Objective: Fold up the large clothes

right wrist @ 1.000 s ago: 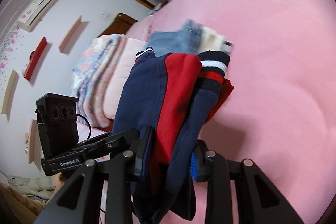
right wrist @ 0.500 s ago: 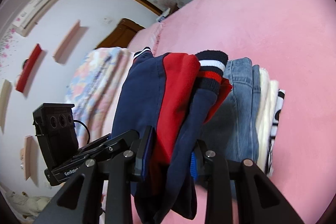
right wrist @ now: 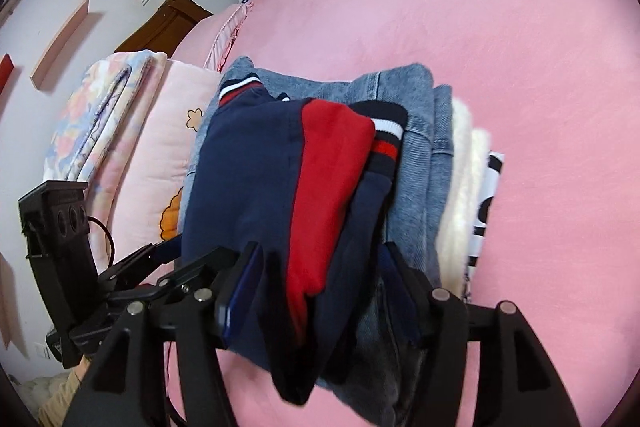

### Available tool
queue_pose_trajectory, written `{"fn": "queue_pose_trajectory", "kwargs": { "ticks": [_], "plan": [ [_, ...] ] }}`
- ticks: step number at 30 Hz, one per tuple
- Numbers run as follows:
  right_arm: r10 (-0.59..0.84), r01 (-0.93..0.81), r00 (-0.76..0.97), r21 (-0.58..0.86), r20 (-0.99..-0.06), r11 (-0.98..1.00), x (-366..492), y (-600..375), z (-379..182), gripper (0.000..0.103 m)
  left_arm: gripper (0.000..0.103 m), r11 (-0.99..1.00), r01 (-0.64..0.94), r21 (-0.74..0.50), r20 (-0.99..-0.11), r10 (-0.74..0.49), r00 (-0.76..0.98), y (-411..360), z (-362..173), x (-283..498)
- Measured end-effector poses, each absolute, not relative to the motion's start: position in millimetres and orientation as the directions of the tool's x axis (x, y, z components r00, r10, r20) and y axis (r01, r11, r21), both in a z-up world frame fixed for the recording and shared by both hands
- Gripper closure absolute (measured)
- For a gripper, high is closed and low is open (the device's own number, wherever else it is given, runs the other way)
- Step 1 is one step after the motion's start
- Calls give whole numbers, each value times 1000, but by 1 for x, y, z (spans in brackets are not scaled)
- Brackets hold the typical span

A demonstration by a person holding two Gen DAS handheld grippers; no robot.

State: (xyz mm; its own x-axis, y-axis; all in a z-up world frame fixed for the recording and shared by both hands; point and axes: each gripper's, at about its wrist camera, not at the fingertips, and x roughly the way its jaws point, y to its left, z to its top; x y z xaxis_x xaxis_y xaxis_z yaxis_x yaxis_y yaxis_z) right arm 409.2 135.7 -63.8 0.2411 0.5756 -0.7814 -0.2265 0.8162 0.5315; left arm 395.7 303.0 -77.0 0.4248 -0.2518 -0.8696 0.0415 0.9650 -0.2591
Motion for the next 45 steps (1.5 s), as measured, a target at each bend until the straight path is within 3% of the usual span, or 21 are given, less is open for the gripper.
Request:
{"fn": "queue_pose_trajectory", "kwargs": {
  "ticks": [5,14,33,45],
  "plan": [
    [524,-236,252,474,-813,849,394,131,-45,36,24,977,-12,-213,-877,-186,443,301,-58,376],
    [426,-307,307,335,-851,891,329,118,-6,36,22,990,-76,-122,-889,-75,452,279,-19,324],
    [269,-280,383,166,-884,946,155,8,43,36,21,994,-40,-100,-890,-71,451,159,38,140],
    [202,-214,409,121,-890,969,55,-76,54,35,21,995,-78,-55,-894,-14,449,75,38,34]
  ]
}}
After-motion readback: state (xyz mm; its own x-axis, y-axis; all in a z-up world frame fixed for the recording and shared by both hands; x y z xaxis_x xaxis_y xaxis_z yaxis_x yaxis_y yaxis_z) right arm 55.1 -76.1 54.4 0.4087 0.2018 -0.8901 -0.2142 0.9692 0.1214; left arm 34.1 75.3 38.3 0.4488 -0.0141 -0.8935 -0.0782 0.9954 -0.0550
